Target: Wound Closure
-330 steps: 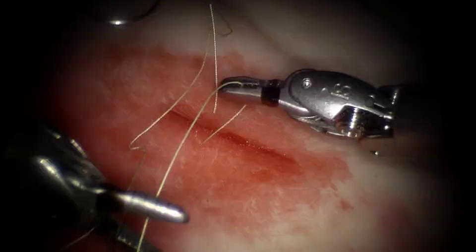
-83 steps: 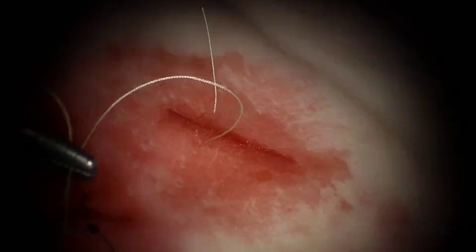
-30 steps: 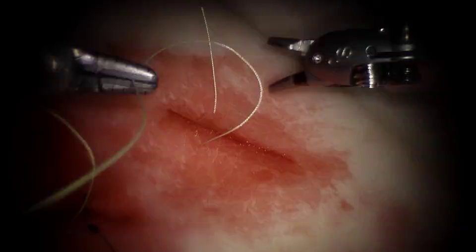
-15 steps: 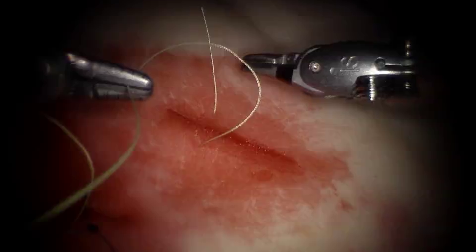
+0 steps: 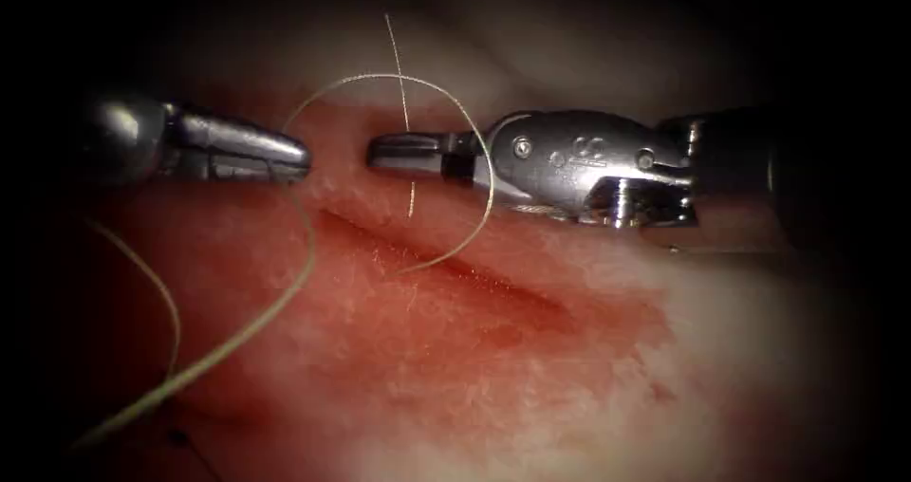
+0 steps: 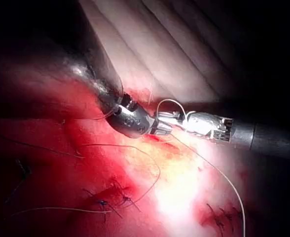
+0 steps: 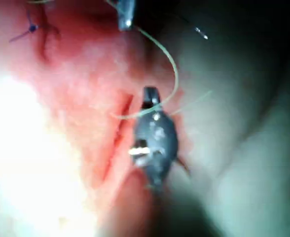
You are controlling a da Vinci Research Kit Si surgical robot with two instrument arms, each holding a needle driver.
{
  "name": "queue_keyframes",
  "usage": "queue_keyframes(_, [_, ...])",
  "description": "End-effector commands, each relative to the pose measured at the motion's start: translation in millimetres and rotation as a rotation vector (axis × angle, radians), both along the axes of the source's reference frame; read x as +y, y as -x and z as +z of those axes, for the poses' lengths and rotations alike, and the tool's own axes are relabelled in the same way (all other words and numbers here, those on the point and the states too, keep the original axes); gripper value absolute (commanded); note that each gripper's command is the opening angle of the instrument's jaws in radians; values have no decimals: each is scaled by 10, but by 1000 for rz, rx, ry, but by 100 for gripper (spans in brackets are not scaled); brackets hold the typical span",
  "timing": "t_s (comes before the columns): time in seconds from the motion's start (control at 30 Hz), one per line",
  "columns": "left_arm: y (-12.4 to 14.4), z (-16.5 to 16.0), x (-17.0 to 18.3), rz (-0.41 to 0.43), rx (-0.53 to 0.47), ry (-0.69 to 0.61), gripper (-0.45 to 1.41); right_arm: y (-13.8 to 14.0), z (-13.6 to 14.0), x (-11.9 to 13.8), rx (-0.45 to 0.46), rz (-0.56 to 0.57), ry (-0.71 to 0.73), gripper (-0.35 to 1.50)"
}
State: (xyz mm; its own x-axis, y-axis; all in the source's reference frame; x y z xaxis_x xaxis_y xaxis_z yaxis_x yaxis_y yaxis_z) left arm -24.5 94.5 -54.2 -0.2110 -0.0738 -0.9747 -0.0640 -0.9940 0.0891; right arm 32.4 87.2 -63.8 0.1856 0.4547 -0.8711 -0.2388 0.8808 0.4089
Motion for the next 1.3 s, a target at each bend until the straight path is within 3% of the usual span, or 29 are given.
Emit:
queue_keyframes(0.03, [6, 15, -4, -1, 3, -7, -35, -7, 5, 0, 13, 13, 2, -35])
queue_keyframes(0.17, [11, 37, -10, -7, 18, -27, -35, -10, 4, 2, 31, 34, -2, -35])
queue_keyframes(0.47, [37, 32, -25, 24, 0, -36, -35, -20, -7, 12, 75, 92, 11, -35])
queue_keyframes(0.67, [54, 7, -33, 62, -33, -55, -35, -38, -3, 15, 72, 112, 18, -35])
queue_keyframes(0.97, [51, -37, -29, 81, -61, -65, -35, -42, 0, 14, 59, 111, 24, -33])
queue_keyframes(1.0, [52, -39, -30, 82, -62, -66, -35, -43, 1, 14, 57, 111, 29, -5])
queue_keyframes(1.1, [53, -43, -30, 84, -64, -63, -35, -46, 1, 12, 48, 108, 47, 29])
queue_keyframes(1.13, [53, -43, -30, 84, -64, -63, -35, -46, 1, 12, 48, 108, 47, 29])
queue_keyframes(1.2, [52, -44, -27, 86, -67, -59, -35, -51, 0, 9, 39, 111, 52, 67])
queue_keyframes(1.27, [48, -42, -23, 89, -69, -59, -35, -56, -2, 7, 25, 108, 54, 94])
queue_keyframes(1.3, [47, -43, -22, 87, -66, -54, -35, -58, -3, 5, 21, 108, 53, 99])
